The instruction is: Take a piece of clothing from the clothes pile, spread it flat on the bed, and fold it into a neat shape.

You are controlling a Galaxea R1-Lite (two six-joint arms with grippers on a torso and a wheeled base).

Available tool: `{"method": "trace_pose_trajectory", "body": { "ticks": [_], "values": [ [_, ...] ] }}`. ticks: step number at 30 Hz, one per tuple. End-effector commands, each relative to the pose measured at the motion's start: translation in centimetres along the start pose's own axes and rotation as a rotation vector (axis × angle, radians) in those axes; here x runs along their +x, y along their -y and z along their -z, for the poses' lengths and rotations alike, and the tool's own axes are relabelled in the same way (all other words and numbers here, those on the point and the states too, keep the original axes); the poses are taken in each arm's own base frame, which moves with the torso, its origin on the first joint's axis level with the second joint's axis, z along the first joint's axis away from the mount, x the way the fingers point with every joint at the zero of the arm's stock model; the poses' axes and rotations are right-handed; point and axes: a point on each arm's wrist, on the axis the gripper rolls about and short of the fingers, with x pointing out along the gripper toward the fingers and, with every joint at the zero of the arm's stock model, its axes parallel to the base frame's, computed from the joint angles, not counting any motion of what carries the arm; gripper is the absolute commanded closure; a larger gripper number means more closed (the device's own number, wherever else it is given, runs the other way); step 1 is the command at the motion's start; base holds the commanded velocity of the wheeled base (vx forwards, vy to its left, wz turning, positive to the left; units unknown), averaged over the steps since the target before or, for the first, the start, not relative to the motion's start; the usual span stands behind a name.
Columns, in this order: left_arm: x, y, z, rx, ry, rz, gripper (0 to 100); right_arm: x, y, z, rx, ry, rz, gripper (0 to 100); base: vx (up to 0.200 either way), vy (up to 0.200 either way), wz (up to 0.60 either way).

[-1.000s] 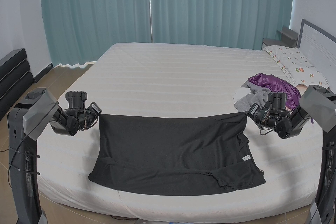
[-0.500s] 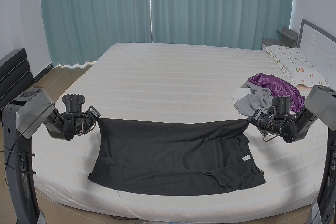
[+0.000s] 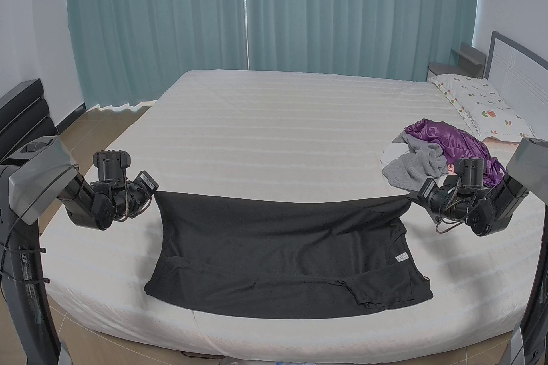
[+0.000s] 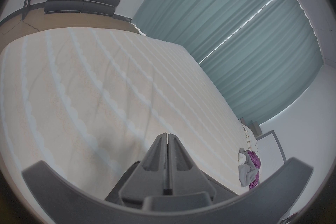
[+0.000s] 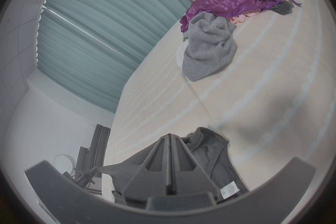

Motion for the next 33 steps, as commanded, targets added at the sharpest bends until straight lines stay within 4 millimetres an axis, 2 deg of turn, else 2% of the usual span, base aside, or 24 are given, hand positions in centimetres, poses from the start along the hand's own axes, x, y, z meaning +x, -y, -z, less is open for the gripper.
{"method": "trace_pose_trajectory", "body": {
  "ticks": [1, 3, 10, 19, 28, 33],
  "values": [
    [0.4, 0.9, -1.0, -0.004, 0.031, 0.032, 100, 1.3, -0.4, -0.4, -0.014, 0.021, -0.022, 100, 0.000, 0.000, 0.00],
    [1.6, 0.7, -1.0, -0.005, 0.030, 0.038, 100, 2.3, -0.8, -0.9, -0.024, 0.041, -0.039, 100, 0.000, 0.000, 0.00],
    [3.7, 0.5, -1.3, -0.007, 0.054, 0.058, 100, 5.2, -1.7, -2.1, -0.048, 0.080, -0.091, 100, 0.000, 0.000, 0.00],
    [3.8, 0.3, -2.0, -0.012, 0.076, 0.061, 100, 7.7, -1.5, -1.9, -0.061, 0.137, -0.070, 100, 0.000, 0.000, 0.00],
    [3.7, -0.1, -1.9, -0.016, 0.070, 0.048, 100, 7.4, -1.3, -1.8, -0.056, 0.132, -0.061, 100, 0.000, 0.000, 0.00],
    [3.4, -0.6, -1.5, -0.015, 0.055, 0.031, 100, 5.8, -1.9, -2.5, -0.052, 0.144, -0.068, 100, 0.000, 0.000, 0.00]
  ]
}}
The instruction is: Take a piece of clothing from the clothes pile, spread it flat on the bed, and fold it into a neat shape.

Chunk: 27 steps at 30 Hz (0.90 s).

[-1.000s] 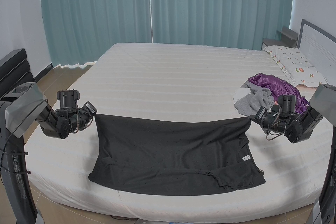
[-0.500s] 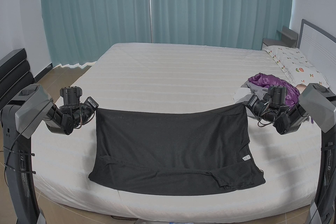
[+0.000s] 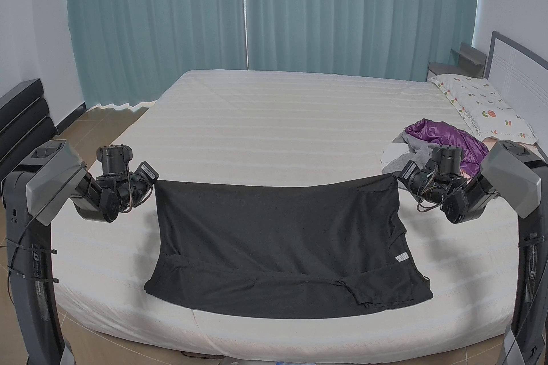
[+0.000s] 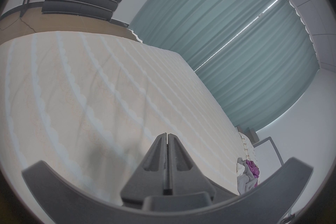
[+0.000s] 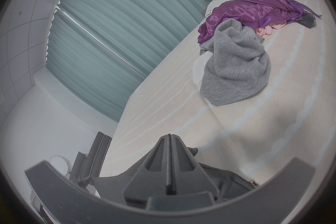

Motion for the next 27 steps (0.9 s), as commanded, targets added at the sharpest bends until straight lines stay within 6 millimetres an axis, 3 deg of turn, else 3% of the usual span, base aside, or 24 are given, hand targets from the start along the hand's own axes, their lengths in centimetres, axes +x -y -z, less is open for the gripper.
{"method": "trace_pose_trajectory", "body": {
  "ticks": [1, 14, 15, 27],
  "values": [
    [-0.3, -0.6, 0.5, -0.001, -0.017, -0.020, 100, -1.6, -0.7, -0.6, 0.004, 0.001, -0.006, 100, 0.000, 0.000, 0.00],
    [-2.2, -0.7, 0.8, 0.002, -0.046, -0.044, 100, -5.0, -0.1, 0.9, 0.026, -0.078, 0.048, 100, 0.000, 0.000, 0.00],
    [-2.8, -0.8, 1.0, 0.008, -0.059, -0.046, 100, -6.0, 0.1, 1.2, 0.034, -0.100, 0.058, 100, 0.000, 0.000, 0.00],
    [-5.5, -3.6, 4.4, 0.086, -0.169, -0.117, 100, -10.0, 2.4, 4.2, 0.058, -0.247, 0.125, 100, 0.000, 0.000, 0.00]
  ]
}}
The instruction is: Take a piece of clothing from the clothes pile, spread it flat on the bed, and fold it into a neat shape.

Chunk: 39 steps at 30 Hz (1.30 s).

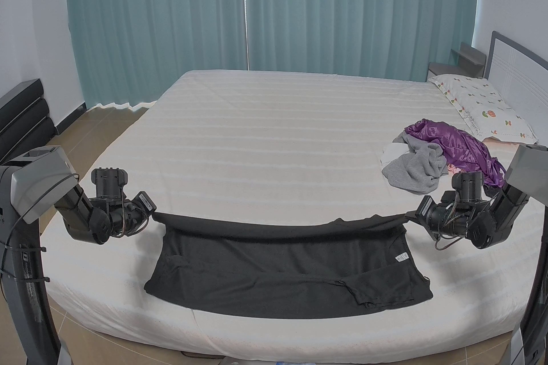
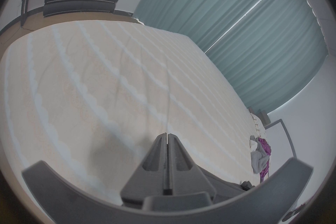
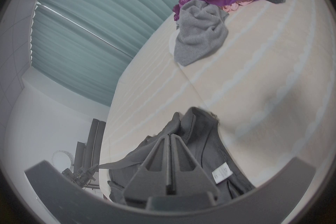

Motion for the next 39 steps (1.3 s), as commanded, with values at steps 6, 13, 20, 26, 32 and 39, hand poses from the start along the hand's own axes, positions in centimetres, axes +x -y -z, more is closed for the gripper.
{"method": "trace_pose_trajectory", "body": {
  "ticks": [6, 13, 20, 26, 32, 39],
  "values": [
    [-1.7, -1.7, 2.6, 0.015, -0.039, -0.022, 100, -2.1, 1.9, 2.8, -0.037, -0.071, 0.046, 100, 0.000, 0.000, 0.00],
    [-2.2, -2.6, 3.7, 0.022, -0.090, -0.038, 100, -2.1, 3.0, 4.0, -0.076, -0.115, 0.084, 100, 0.000, 0.000, 0.00],
    [-2.7, -3.4, 4.8, 0.055, -0.131, -0.069, 100, -2.0, 4.1, 5.1, -0.129, -0.159, 0.115, 100, 0.000, 0.000, 0.00],
    [-2.9, -3.4, 5.4, 0.062, -0.152, -0.074, 0, -1.6, 4.6, 5.5, -0.150, -0.173, 0.129, 0, 0.000, 0.000, 0.00],
    [-3.5, -2.6, 4.9, 0.063, -0.132, -0.051, 0, -2.1, 3.5, 4.3, -0.146, -0.122, 0.085, 0, 0.000, 0.000, 0.00],
    [-3.0, -0.7, 2.7, 0.044, -0.055, 0.020, 0, -0.5, 2.7, 2.9, -0.062, -0.048, 0.024, 0, 0.000, 0.000, 0.00]
  ]
}}
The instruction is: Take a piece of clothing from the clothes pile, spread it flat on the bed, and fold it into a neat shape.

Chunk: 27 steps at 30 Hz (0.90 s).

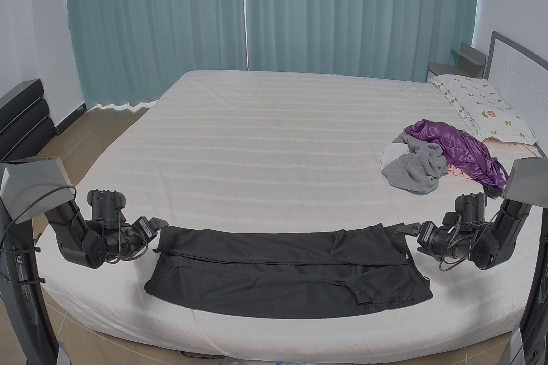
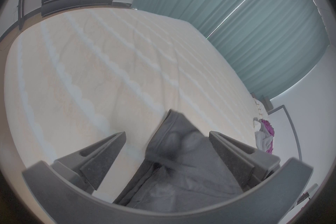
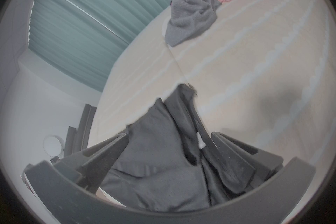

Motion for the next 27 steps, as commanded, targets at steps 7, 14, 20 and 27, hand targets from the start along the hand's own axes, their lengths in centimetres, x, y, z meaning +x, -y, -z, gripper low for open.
{"method": "trace_pose_trajectory", "body": {
  "ticks": [7, 14, 20, 27],
  "values": [
    [4.9, 2.2, -2.1, 0.015, 0.067, 0.081, 0, 3.6, 0.7, -0.9, 0.085, 0.078, -0.069, 0, 0.000, 0.000, 0.00],
    [7.0, 3.0, -0.8, 0.074, 0.043, 0.099, 0, 4.2, 1.1, -0.8, 0.082, 0.112, -0.092, 0, 0.000, 0.000, 0.00],
    [7.4, 2.4, -0.4, 0.130, 0.041, 0.075, 0, 4.2, 1.1, -0.6, 0.082, 0.108, -0.091, 0, 0.000, 0.000, 0.00],
    [6.9, 1.9, -0.1, 0.127, 0.045, 0.031, 0, 4.2, 1.1, -0.5, 0.081, 0.105, -0.092, 0, 0.000, 0.000, 0.00]
  ]
}}
